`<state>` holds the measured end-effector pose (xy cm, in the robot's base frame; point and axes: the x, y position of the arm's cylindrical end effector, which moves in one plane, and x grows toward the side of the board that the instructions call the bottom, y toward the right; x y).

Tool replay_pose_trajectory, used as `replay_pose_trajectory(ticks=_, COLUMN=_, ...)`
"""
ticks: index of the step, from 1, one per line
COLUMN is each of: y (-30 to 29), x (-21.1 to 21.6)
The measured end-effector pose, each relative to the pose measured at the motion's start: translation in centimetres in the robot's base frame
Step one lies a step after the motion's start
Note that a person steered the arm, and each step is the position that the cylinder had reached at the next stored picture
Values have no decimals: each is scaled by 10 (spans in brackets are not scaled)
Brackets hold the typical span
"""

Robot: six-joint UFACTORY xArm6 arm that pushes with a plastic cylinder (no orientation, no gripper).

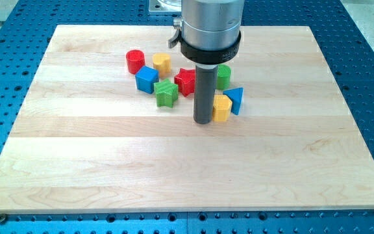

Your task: Move the green circle vertically to the triangle

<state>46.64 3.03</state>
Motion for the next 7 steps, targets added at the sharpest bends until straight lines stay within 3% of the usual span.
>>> replay_pose_trajectory(ticks=1, y=3, x=55)
replay_pose_trajectory(ticks=2, y=25, x=51)
replay_pose_trajectory(ticks=3, y=33, x=-32)
replay_pose_trajectory(ticks=4, y=33, x=-73)
replay_pose_trajectory(ticks=6, y=33, x=-83)
replay_pose_trajectory(ticks=7, y=33, x=-109)
